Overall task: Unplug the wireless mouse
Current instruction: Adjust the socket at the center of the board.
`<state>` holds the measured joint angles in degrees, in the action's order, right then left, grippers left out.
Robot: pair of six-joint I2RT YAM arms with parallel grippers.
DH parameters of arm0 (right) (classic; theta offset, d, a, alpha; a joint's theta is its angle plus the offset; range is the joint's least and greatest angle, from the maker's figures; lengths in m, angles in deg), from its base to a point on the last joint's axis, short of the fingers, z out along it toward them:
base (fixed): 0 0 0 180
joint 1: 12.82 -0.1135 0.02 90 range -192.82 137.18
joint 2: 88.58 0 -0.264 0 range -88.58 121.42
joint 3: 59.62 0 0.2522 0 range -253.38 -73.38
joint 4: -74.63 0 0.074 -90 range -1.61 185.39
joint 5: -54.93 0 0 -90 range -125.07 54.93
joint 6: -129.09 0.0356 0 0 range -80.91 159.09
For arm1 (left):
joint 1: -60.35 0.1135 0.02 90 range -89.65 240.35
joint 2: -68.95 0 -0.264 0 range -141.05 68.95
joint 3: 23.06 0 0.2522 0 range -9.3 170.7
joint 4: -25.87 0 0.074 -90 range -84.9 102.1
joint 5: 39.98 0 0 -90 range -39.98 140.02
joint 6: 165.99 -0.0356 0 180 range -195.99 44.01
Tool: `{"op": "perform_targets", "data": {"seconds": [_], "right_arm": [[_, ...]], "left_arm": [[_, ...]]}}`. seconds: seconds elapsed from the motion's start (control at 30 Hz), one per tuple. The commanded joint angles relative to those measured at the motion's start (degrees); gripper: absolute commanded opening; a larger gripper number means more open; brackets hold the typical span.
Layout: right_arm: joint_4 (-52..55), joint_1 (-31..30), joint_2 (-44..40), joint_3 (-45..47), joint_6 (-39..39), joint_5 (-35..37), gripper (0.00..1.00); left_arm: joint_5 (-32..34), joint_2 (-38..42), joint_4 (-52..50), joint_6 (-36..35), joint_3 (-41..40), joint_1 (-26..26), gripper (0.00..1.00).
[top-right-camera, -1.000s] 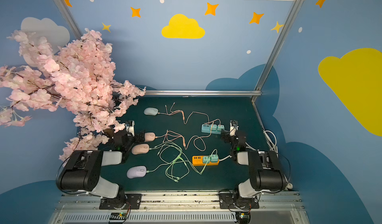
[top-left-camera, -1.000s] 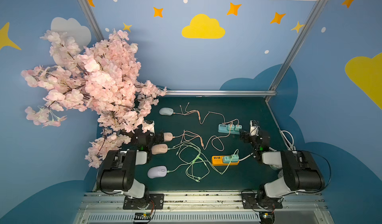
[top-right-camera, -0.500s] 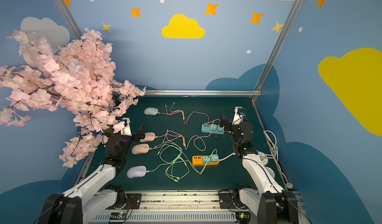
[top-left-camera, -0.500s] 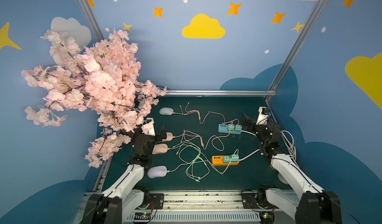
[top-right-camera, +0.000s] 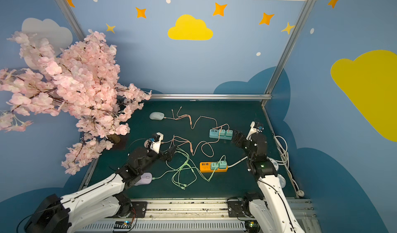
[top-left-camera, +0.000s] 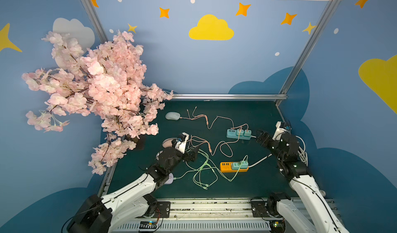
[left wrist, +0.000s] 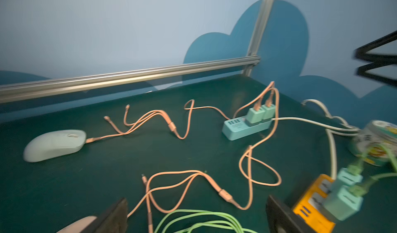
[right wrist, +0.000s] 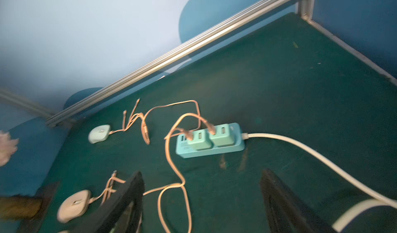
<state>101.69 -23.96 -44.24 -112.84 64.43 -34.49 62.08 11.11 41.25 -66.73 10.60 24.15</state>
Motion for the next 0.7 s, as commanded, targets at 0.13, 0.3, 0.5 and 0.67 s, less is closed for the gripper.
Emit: {"op": "perform_targets", "data": {"seconds": [0.13, 0.3, 0.5, 0.67], "right_arm": [[23.6, -23.9, -0.4, -7.0, -6.1, 20.6, 0.93], [33.0, -39.5, 5.2, -12.6, -5.2, 32.8, 0.95], [32.9, -41.7, 5.3, -13.8, -1.1, 24.4, 0.98], [26.1, -41.8, -3.4, -7.8, -2.9, 20.4, 0.98]], "left_arm": [[7.2, -2.6, -3.3, 11.0, 1.6, 4.4, 0.99], [2.9, -4.1, -4.6, 9.2, 3.6, 4.3, 0.99], [5.2, -5.5, -3.8, 12.2, 3.4, 4.5, 0.99], [-1.0, -7.3, -0.3, 11.4, 3.0, 4.5, 0.99]]}}
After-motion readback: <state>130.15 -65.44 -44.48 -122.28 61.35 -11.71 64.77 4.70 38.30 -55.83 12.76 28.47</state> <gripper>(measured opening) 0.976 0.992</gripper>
